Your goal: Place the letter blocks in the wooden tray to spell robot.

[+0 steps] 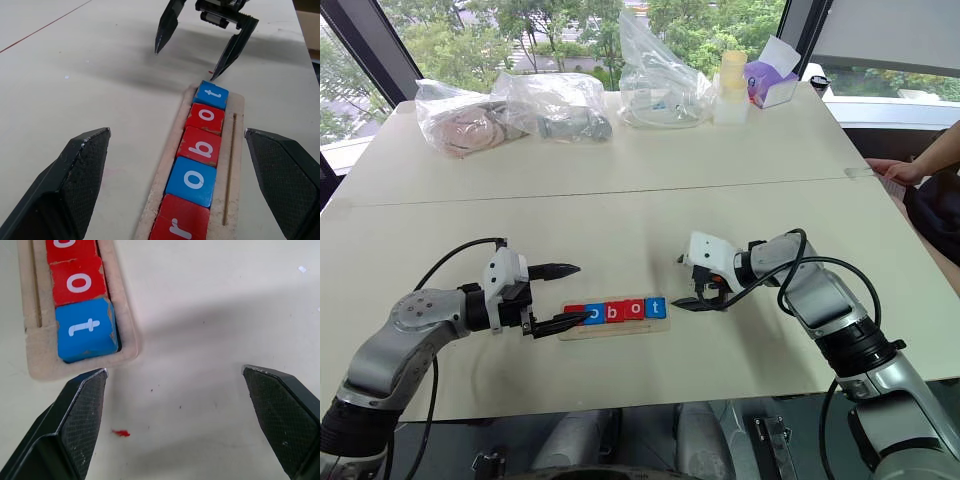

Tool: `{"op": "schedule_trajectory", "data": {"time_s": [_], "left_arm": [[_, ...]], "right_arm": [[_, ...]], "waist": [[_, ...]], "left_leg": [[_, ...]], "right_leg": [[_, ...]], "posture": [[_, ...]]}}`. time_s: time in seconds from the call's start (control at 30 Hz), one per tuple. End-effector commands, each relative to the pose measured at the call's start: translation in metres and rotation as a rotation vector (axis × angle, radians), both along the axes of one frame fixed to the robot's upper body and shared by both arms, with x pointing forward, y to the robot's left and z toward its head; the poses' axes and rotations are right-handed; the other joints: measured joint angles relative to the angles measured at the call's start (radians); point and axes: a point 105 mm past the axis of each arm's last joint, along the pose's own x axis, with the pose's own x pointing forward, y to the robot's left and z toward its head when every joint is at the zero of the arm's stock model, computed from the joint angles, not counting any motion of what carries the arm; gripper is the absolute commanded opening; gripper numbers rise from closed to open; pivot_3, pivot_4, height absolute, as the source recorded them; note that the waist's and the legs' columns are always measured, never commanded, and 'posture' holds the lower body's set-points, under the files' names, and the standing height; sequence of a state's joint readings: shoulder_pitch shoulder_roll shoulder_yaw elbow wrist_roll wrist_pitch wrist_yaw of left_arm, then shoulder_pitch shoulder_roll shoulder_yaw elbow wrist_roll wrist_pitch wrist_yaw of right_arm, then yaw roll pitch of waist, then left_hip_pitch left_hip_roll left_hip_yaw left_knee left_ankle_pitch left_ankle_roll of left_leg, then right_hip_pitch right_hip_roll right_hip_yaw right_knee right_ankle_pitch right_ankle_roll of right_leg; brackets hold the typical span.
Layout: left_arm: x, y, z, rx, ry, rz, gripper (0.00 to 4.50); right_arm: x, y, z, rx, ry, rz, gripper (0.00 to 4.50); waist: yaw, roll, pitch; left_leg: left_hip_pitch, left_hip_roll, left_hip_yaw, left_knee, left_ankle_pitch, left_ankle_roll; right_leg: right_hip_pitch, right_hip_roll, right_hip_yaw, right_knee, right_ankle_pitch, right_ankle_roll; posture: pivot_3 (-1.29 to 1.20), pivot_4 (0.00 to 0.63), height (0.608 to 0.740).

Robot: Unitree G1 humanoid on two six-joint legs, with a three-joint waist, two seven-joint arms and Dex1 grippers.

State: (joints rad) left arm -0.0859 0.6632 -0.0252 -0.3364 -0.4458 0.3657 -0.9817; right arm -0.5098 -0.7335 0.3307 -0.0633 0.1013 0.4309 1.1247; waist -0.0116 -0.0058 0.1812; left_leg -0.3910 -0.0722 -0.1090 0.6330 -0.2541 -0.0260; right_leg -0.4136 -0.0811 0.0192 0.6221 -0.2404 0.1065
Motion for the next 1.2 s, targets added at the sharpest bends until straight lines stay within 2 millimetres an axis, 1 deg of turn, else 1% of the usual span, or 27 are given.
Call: {"op": "schedule_trajectory", "data": {"time_s": [0.03,0.6,0.67,0.8,0.93,1.07,1.17,1.2], "left_arm": [[-0.002,-0.004,0.009,-0.010,-0.037,-0.024,4.50],[-0.002,-0.005,0.009,-0.013,-0.037,-0.019,4.50],[-0.002,-0.005,0.010,-0.013,-0.037,-0.019,4.50],[-0.004,-0.002,0.009,0.001,-0.026,-0.013,4.50],[-0.007,0.002,0.008,0.011,0.005,-0.005,4.50],[-0.013,0.006,0.008,0.034,0.001,-0.008,4.50],[-0.024,0.018,0.007,0.096,0.018,0.001,4.50],[-0.027,0.021,0.007,0.112,0.025,-0.003,4.50]], "right_arm": [[0.004,0.004,0.012,0.016,-0.047,0.013,4.44],[0.003,0.011,0.012,0.023,-0.048,0.032,4.44],[0.005,0.008,0.012,0.011,-0.059,0.020,4.44],[0.005,-0.012,0.025,-0.003,-0.077,-0.028,4.44],[-0.011,-0.020,0.038,0.021,-0.060,-0.024,4.44],[-0.036,-0.024,0.045,0.038,-0.013,0.006,4.44],[-0.063,-0.025,0.052,0.035,0.027,0.069,4.44],[-0.068,-0.024,0.054,0.035,0.037,0.078,4.44]], "waist": [[0.000,0.000,0.000],[0.000,0.000,0.000],[0.000,0.000,0.000],[0.001,0.000,0.000],[0.003,0.000,0.000],[0.001,0.000,0.000],[0.001,0.000,0.000],[0.001,0.000,0.000]], "left_leg": [[0.000,0.000,0.000,0.000,0.000,0.000],[0.000,0.000,0.000,0.000,0.000,0.000],[0.000,0.000,0.000,0.000,0.000,0.000],[0.000,0.000,0.000,0.000,0.000,0.000],[0.000,0.000,0.000,0.000,0.000,0.000],[0.000,0.000,0.000,0.000,0.000,0.000],[0.000,0.000,0.000,0.000,0.000,0.000],[0.000,0.000,0.000,0.000,0.000,0.000]], "right_leg": [[0.000,0.000,0.000,0.000,0.000,0.000],[0.000,0.000,0.000,0.001,0.000,0.000],[0.000,0.000,0.000,0.001,0.000,0.000],[0.000,0.000,0.000,0.001,0.000,0.000],[0.000,0.000,0.000,0.001,0.000,0.000],[0.000,-0.001,0.000,0.001,0.000,0.000],[0.000,-0.001,0.000,0.001,0.000,0.000],[-0.001,-0.002,0.000,0.001,0.000,0.000]], "posture": [[0.00,0.150,0.740],[0.00,0.150,0.740],[0.00,0.150,0.740],[0.00,0.150,0.740],[0.00,0.150,0.740],[0.00,0.150,0.740],[0.00,0.150,0.740],[0.00,0.150,0.740]]}}
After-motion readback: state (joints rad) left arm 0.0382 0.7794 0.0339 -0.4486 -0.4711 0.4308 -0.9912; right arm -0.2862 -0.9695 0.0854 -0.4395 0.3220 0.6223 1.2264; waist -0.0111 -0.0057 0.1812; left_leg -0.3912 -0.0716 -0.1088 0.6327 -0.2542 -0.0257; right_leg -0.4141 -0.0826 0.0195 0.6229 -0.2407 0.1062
